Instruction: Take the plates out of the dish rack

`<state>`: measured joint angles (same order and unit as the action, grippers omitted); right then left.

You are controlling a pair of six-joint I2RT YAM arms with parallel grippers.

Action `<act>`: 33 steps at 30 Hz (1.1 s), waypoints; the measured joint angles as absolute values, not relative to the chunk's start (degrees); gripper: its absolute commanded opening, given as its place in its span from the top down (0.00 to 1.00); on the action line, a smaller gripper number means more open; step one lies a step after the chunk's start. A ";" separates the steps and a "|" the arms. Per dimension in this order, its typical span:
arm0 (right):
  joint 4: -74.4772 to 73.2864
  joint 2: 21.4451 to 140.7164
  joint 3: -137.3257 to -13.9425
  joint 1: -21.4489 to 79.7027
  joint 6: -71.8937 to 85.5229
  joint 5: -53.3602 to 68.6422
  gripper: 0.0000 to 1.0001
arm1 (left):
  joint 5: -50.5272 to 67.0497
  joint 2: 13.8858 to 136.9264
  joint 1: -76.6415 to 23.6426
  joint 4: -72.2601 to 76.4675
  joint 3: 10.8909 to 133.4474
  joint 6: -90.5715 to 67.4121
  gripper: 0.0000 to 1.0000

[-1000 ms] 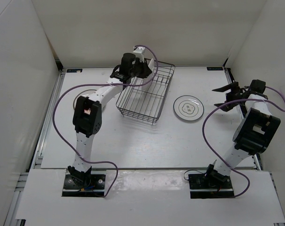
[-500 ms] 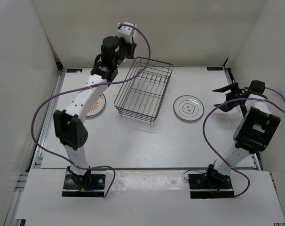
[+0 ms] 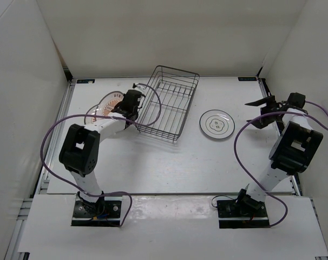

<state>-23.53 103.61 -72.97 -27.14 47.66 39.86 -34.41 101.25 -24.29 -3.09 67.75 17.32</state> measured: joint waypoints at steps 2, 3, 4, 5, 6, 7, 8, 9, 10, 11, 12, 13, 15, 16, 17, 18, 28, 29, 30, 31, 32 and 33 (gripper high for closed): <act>-23.46 103.61 -72.97 -27.35 47.64 39.92 0.12 | -35.44 102.30 -24.25 -3.95 66.87 16.12 1.00; -23.42 103.61 -72.97 -27.44 47.64 39.97 0.12 | -35.90 102.56 -24.14 -3.92 66.87 15.42 1.00; -23.42 103.63 -72.97 -27.57 47.64 40.05 0.12 | -36.18 102.61 -24.05 -3.79 66.96 14.94 1.00; -23.40 103.66 -72.97 -27.70 47.62 40.18 0.12 | -36.56 102.61 -23.97 -3.84 67.22 14.37 0.98; -23.42 103.66 -72.97 -27.86 47.59 40.32 0.12 | -36.82 102.61 -23.88 -3.88 67.53 13.98 0.96; -23.42 103.66 -72.97 -28.01 47.59 40.45 0.12 | -37.08 102.69 -23.79 -3.90 67.99 13.50 0.88; -23.42 103.68 -72.97 -28.18 47.57 40.56 0.12 | -37.21 102.83 -23.70 -3.92 68.49 13.15 0.85; -23.42 103.72 -72.97 -28.38 47.55 40.66 0.12 | -37.28 102.94 -23.68 -3.90 68.93 12.86 0.85; -23.42 103.79 -72.97 -28.56 47.51 40.77 0.12 | -37.36 103.07 -23.68 -4.05 69.32 12.43 0.81; -23.42 103.92 -72.97 -28.71 47.46 40.84 0.12 | -37.58 103.28 -23.57 -4.34 69.73 11.94 0.79; -23.42 104.05 -72.97 -28.84 47.42 40.88 0.12 | -37.74 103.57 -23.35 -4.78 70.15 11.27 0.78; -23.42 104.22 -72.97 -28.97 47.40 40.88 0.12 | -37.74 103.83 -23.18 -5.34 70.41 10.39 0.73; -23.44 104.40 -72.97 -29.23 47.35 40.91 0.12 | -38.00 103.94 -22.76 -7.11 70.46 8.86 0.70; -23.44 104.42 -72.97 -29.30 47.33 40.91 0.12 | -37.85 103.94 -22.50 -8.03 70.46 7.88 0.68; -23.44 104.42 -72.97 -29.34 47.29 40.93 0.12 | -37.98 103.94 -22.20 -8.91 70.46 6.96 0.63; -23.44 104.42 -72.97 -29.34 47.18 40.93 0.12 | -38.15 103.94 -21.93 -9.67 70.46 6.33 0.59; -23.46 104.86 -72.99 -29.67 46.46 40.97 0.12 | -40.14 103.94 -20.58 -14.66 70.65 2.13 0.00; -23.49 104.88 -72.97 -29.67 46.35 40.95 0.12 | -40.29 103.94 -20.49 -15.20 70.87 1.89 0.00; -23.46 104.88 -72.97 -29.67 46.26 40.95 0.12 | -40.45 103.94 -20.45 -16.27 71.50 1.76 0.00; -23.49 104.88 -72.97 -29.67 46.15 40.95 0.12 | -40.51 103.98 -20.40 -17.32 72.36 1.61 0.00; -23.51 104.88 -72.97 -29.67 46.09 40.95 0.12 | -40.45 104.07 -20.34 -18.87 74.00 1.50 0.00; -23.59 104.88 -72.97 -29.67 46.04 40.95 0.12 | -40.34 104.20 -20.29 -20.05 76.14 1.30 0.00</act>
<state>-23.59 104.88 -72.97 -29.67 46.04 40.95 -40.34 104.20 -20.29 -20.05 76.14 1.30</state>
